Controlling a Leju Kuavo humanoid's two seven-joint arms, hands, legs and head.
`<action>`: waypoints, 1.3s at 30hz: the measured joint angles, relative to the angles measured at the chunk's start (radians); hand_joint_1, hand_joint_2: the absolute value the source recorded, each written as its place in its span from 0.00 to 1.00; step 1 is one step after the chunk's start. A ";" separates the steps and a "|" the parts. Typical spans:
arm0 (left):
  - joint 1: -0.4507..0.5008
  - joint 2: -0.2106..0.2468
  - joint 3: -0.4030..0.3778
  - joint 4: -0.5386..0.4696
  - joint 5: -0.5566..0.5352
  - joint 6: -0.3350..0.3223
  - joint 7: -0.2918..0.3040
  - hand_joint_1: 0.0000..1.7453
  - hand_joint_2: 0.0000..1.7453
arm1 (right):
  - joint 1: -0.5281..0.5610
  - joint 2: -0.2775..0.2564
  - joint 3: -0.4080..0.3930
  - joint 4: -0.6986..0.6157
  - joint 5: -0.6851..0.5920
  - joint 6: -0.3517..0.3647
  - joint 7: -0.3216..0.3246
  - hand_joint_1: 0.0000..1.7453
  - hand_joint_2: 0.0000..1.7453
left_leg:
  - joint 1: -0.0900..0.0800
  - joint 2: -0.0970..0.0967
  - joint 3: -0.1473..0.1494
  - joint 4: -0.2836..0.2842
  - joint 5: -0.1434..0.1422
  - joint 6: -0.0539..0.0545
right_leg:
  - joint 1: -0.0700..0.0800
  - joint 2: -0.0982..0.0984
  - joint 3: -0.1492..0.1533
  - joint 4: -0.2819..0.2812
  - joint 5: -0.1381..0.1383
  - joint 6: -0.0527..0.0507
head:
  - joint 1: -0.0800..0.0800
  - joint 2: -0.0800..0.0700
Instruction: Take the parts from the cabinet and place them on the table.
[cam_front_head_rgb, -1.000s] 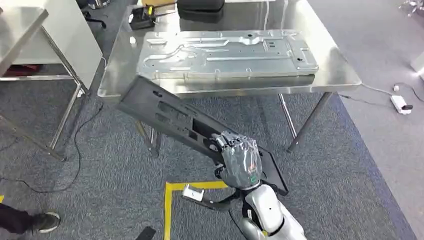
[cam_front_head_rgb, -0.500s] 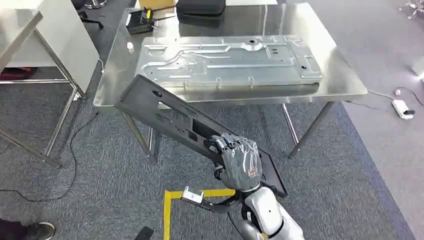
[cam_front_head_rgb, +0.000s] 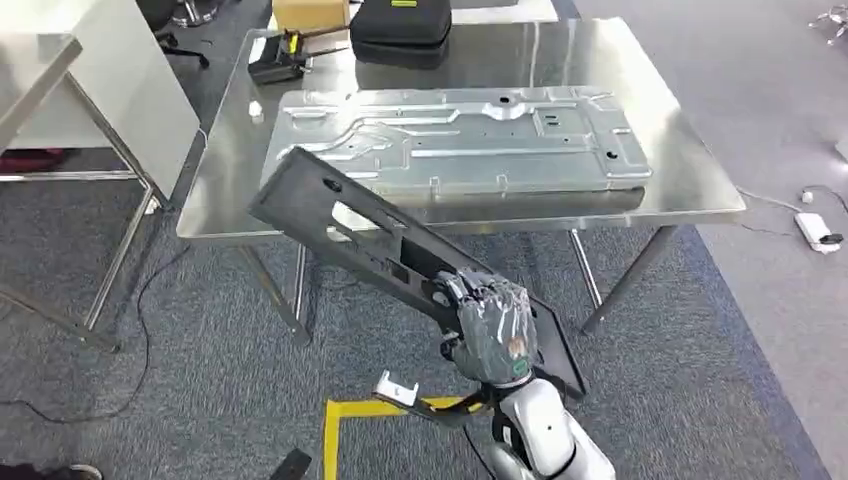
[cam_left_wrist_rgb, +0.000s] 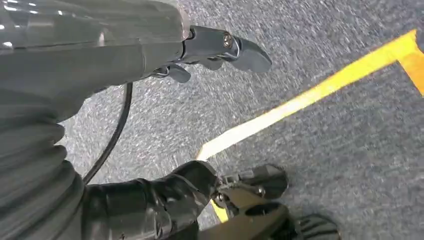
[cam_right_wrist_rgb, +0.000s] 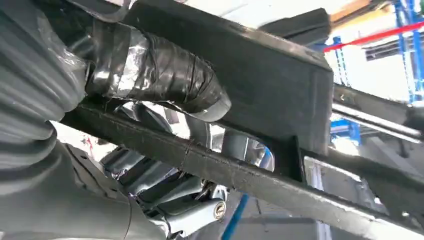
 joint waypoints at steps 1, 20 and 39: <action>-0.001 0.000 0.000 0.000 0.000 0.000 0.000 0.00 1.00 | 0.002 0.000 -0.002 -0.002 0.001 -0.002 0.001 1.00 1.00 | 0.001 0.002 -0.006 0.035 0.000 -0.003 | 0.001 0.000 0.014 -0.005 -0.006 -0.007 | 0.000 0.000; -0.006 0.001 -0.017 0.000 -0.008 -0.001 0.003 0.00 1.00 | 0.026 -0.004 -0.036 -0.031 0.020 -0.027 0.008 1.00 1.00 | 0.001 0.004 -0.059 -0.035 0.068 0.044 | -0.004 0.001 -0.075 0.284 -0.189 0.046 | 0.005 0.000; -0.005 0.000 -0.022 0.000 -0.008 -0.004 0.002 0.00 1.00 | 0.042 -0.020 -0.072 -0.079 0.055 -0.048 0.021 1.00 1.00 | 0.004 0.003 -0.177 0.143 0.004 -0.004 | 0.004 0.006 0.077 -0.007 -0.063 -0.014 | 0.000 0.000</action>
